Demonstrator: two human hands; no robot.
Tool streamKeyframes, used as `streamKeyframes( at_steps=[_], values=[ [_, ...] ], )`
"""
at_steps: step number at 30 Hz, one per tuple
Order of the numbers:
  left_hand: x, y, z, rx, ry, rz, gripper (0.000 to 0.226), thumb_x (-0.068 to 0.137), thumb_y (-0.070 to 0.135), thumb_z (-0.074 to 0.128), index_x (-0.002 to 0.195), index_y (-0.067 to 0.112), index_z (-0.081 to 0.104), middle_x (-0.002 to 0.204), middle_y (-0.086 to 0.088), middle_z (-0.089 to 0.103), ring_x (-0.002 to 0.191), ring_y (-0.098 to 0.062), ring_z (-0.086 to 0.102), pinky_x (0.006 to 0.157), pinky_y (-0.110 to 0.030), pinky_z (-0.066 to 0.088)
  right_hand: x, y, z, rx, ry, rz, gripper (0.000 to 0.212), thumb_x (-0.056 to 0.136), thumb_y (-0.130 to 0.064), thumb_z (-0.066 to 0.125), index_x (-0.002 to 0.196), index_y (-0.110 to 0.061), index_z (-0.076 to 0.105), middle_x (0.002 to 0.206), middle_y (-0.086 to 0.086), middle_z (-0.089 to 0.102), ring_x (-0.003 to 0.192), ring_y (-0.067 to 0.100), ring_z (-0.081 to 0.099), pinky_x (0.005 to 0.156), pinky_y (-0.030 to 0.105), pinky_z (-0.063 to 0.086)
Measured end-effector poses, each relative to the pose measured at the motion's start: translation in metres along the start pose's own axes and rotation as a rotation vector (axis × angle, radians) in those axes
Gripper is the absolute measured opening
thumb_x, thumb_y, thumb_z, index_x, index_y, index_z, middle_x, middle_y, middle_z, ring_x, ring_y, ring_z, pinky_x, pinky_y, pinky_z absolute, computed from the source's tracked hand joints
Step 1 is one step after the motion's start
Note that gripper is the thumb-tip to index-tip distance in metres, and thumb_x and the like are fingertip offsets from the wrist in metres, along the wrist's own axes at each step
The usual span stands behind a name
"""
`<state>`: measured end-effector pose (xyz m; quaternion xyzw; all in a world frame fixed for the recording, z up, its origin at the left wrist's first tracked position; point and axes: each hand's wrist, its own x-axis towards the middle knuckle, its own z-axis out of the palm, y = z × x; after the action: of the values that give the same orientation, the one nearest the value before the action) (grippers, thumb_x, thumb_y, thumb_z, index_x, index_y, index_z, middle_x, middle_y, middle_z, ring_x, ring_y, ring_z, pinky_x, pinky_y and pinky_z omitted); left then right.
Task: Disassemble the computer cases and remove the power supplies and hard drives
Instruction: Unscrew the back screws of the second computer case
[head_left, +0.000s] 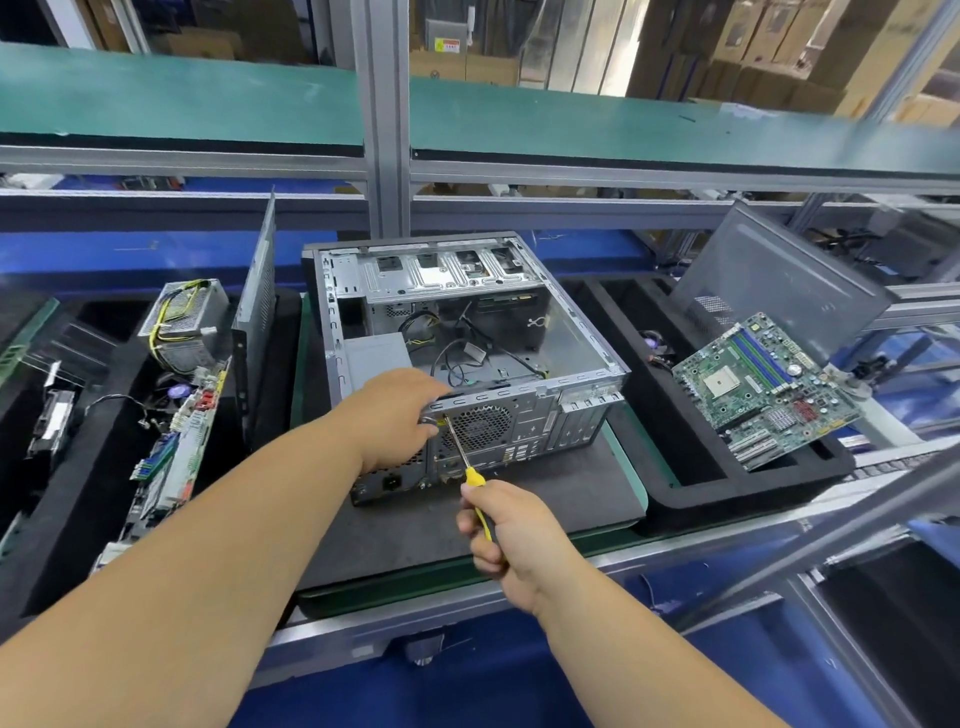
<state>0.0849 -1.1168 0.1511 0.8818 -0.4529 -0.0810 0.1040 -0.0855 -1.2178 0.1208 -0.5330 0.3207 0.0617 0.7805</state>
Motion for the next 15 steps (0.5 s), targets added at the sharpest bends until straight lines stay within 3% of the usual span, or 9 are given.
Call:
streamKeyframes(
  at_steps=[4, 8, 12, 15],
  values=[
    [0.003, -0.008, 0.002, -0.011, 0.018, 0.035, 0.025, 0.096, 0.027, 0.060, 0.119, 0.019, 0.061, 0.100, 0.003, 0.057, 0.104, -0.020, 0.050, 0.091, -0.037, 0.043, -0.008, -0.009, 0.007, 0.040, 0.111, 0.089, 0.037, 0.105, -0.038, 0.043, 0.084, -0.009, 0.056, 0.060, 0.004, 0.052, 0.038, 0.010, 0.029, 0.038, 0.021, 0.021],
    [0.004, -0.013, 0.005, -0.022, 0.033, 0.093, 0.027, 0.097, 0.027, 0.057, 0.123, 0.020, 0.058, 0.097, 0.002, 0.052, 0.104, -0.022, 0.049, 0.090, -0.037, 0.043, -0.010, -0.021, 0.019, -0.134, 0.256, 0.159, 0.037, 0.107, -0.035, 0.038, 0.088, -0.009, 0.057, 0.060, 0.003, 0.051, 0.042, 0.011, 0.030, 0.041, 0.022, 0.024],
    [0.004, -0.015, 0.009, 0.009, 0.084, 0.142, 0.011, 0.097, 0.026, 0.056, 0.103, 0.018, 0.057, 0.086, 0.003, 0.042, 0.102, -0.024, 0.049, 0.080, -0.034, 0.041, -0.010, -0.007, 0.023, -0.177, 0.369, -0.022, 0.029, 0.102, -0.035, 0.051, 0.090, -0.010, 0.061, 0.064, 0.002, 0.057, 0.043, 0.011, 0.042, 0.043, 0.022, 0.033],
    [0.005, -0.017, 0.012, 0.013, 0.119, 0.148, 0.015, 0.096, 0.027, 0.055, 0.106, 0.016, 0.058, 0.097, -0.003, 0.055, 0.104, -0.025, 0.051, 0.082, -0.036, 0.045, -0.009, 0.005, 0.026, -0.155, 0.416, -0.134, 0.021, 0.096, -0.029, 0.063, 0.089, -0.010, 0.056, 0.068, 0.004, 0.058, 0.042, 0.011, 0.047, 0.041, 0.022, 0.036]
  ],
)
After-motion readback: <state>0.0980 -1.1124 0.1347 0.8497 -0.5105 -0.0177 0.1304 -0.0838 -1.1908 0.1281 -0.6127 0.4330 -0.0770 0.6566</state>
